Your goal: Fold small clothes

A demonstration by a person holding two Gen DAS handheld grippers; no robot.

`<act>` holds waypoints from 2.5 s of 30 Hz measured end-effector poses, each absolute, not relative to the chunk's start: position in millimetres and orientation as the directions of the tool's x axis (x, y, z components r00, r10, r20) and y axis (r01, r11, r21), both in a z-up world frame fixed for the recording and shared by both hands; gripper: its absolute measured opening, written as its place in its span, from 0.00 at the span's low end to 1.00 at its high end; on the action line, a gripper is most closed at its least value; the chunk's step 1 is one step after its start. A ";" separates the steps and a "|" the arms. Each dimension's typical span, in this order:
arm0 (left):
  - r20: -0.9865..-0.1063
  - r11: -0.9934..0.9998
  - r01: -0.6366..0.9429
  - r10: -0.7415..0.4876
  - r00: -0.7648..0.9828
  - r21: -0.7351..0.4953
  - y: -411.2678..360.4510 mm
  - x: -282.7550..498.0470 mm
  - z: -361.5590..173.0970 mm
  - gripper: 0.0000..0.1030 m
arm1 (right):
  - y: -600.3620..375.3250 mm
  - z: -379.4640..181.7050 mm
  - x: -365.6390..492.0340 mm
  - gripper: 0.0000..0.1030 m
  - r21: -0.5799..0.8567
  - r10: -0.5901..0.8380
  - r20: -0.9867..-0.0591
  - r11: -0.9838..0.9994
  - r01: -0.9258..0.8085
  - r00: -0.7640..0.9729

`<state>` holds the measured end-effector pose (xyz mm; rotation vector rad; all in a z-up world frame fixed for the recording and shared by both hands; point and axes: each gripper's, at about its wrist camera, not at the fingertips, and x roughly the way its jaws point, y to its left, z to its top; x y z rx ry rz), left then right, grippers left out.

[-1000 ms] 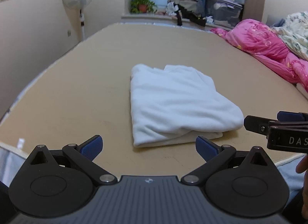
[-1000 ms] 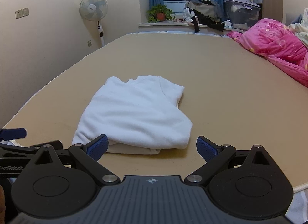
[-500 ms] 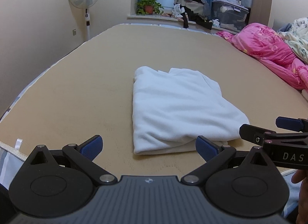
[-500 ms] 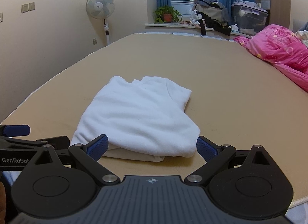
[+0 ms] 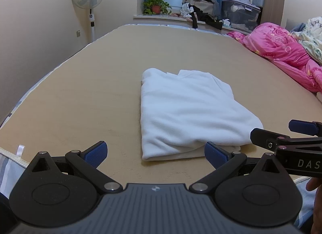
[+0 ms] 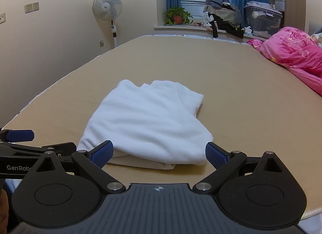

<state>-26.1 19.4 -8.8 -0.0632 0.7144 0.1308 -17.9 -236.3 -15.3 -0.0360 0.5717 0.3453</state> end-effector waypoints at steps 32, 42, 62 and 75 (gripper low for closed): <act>-0.661 0.990 -0.138 0.099 0.744 -0.008 23.2 -25.5 -13.5 1.00 | -243.7 -16.7 -20.6 0.95 0.058 0.310 -0.541 0.941 -0.334 0.782; -0.662 0.991 -0.137 0.099 0.743 -0.007 23.5 -25.3 -13.8 1.00 | -246.8 -17.4 -21.6 0.95 0.059 0.312 -0.543 0.940 -0.335 0.780; -0.662 0.991 -0.132 0.093 0.744 -0.010 27.2 -23.2 -15.9 1.00 | -251.1 -16.9 -25.6 0.95 0.059 0.313 -0.544 0.940 -0.336 0.779; -0.662 0.991 -0.132 0.092 0.744 -0.010 27.3 -23.2 -16.3 1.00 | -252.8 -16.5 -27.3 0.95 0.059 0.313 -0.545 0.940 -0.337 0.778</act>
